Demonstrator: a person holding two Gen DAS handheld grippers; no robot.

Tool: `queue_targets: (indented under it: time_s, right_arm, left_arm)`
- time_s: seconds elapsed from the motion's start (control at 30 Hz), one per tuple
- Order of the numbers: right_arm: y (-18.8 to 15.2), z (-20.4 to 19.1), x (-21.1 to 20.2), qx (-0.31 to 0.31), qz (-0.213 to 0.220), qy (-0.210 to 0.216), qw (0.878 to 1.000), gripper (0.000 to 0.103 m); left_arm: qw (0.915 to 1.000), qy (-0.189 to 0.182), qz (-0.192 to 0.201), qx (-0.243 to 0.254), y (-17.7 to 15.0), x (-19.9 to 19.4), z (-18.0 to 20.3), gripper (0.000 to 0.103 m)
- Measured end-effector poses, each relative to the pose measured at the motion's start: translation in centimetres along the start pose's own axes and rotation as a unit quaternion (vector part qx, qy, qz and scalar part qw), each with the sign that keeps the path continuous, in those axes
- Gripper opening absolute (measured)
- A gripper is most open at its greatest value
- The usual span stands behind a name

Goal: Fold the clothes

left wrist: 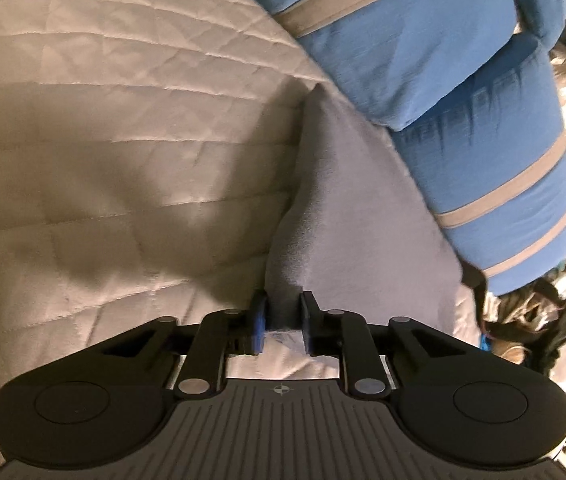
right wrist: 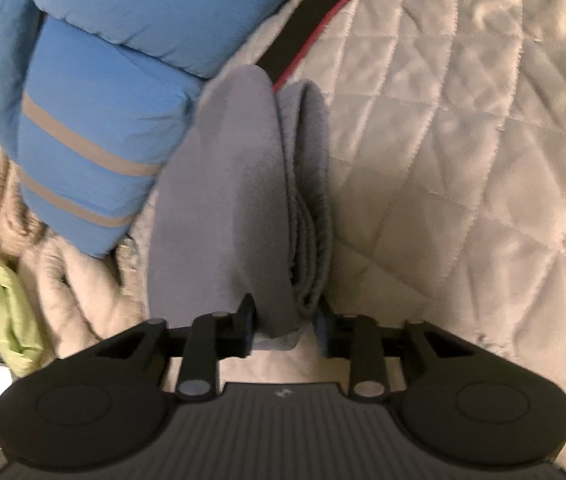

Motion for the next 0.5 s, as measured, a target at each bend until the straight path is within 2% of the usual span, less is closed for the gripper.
queue_targets:
  time_s: [0.03,0.07,0.13,0.27,0.37,0.4,0.43,0.47,0.5]
  right_arm:
    - [0.1,0.1,-0.3,-0.004,0.008,-0.007,1.0,0.064]
    - [0.3,0.1,-0.8,-0.01,0.024,-0.011,1.0,0.068]
    - [0.7,-0.1,-1.9,-0.021,0.056,-0.019,0.998,0.073]
    - [1.4,-0.4,-4.1,-0.043,0.118,-0.033,0.991,0.077]
    - [1.4,-0.9,-5.0,-0.064,0.154,-0.038,0.985,0.077]
    - [1.5,-1.2,-5.4,-0.081,0.171,-0.043,0.981,0.073]
    - [1.5,-1.6,-5.7,-0.101,0.187,-0.049,0.976,0.06]
    - [1.4,-2.2,-5.7,-0.125,0.2,-0.056,0.97,0.055]
    - [1.4,-2.9,-5.5,-0.149,0.21,-0.062,0.964,0.036]
  left_arm:
    - [1.0,0.005,0.005,-0.002,0.1,-0.2,-0.3,0.029]
    - [0.9999,0.009,0.012,-0.004,0.3,-0.5,-0.6,0.032]
    - [0.9994,0.005,0.031,-0.012,0.6,-1.3,-1.0,0.045]
    - [0.9973,0.006,0.072,-0.013,0.9,-2.8,-0.7,0.053]
    - [0.9928,0.038,0.112,0.019,0.7,-3.8,0.3,0.055]
    - [0.9903,0.052,0.124,0.034,0.5,-4.2,0.8,0.056]
    - [0.9868,0.067,0.137,0.055,0.2,-4.5,1.3,0.059]
    - [0.9824,0.082,0.149,0.077,-0.1,-4.8,1.9,0.063]
    - [0.9777,0.094,0.16,0.099,-0.4,-4.9,2.6,0.066]
Point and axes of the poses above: each gripper's, at about its wrist camera, not at the fingertips, and x roughly the way its jaws point, z to its right, y to its top, the point moved 9 cm from there along x, roughly the way its jaws point, and after that the axes turned 1 degree about x, right-handed, at the moved point
